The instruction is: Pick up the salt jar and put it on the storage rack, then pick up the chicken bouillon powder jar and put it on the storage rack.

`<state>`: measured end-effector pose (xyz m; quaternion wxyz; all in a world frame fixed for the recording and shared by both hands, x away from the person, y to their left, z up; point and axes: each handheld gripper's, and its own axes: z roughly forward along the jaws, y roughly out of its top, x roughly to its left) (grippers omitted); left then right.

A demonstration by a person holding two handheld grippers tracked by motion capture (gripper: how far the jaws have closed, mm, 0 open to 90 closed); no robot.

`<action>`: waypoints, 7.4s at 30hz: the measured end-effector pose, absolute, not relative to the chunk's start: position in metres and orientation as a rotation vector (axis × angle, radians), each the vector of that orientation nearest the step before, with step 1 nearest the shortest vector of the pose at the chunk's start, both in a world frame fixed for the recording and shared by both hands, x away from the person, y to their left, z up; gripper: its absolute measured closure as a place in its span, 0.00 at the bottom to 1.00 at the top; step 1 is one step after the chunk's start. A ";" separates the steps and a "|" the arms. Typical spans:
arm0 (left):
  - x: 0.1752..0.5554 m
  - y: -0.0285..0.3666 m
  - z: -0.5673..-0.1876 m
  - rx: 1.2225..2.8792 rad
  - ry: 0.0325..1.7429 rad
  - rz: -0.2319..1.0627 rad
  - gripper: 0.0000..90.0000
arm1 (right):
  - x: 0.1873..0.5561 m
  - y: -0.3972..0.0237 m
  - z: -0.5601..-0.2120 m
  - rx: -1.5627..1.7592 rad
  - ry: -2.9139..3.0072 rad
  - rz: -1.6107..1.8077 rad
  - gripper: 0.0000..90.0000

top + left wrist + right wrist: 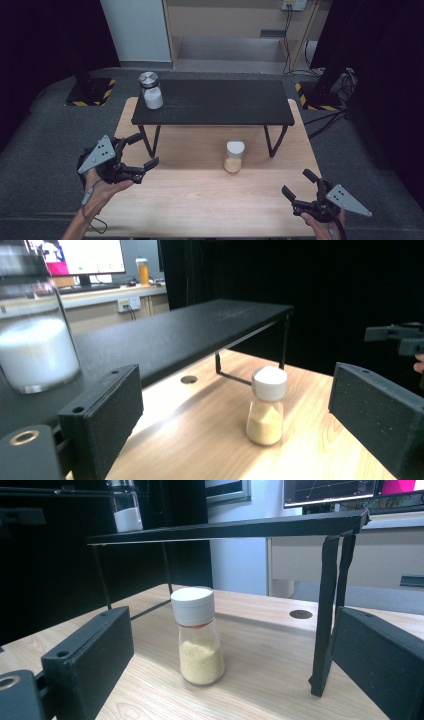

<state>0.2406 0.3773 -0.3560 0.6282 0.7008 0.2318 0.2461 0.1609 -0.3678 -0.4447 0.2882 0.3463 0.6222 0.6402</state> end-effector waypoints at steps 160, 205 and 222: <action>0.218 0.377 -0.437 1.551 0.795 0.613 0.00 | 0.340 -0.240 -0.415 0.857 2.127 1.504 0.25; 0.219 0.375 -0.437 1.560 0.785 0.608 0.00 | 0.297 -0.251 -0.306 0.747 2.206 1.504 0.37; 0.220 0.375 -0.437 1.568 0.785 0.601 0.00 | 0.294 -0.264 -0.230 0.776 2.081 1.507 0.37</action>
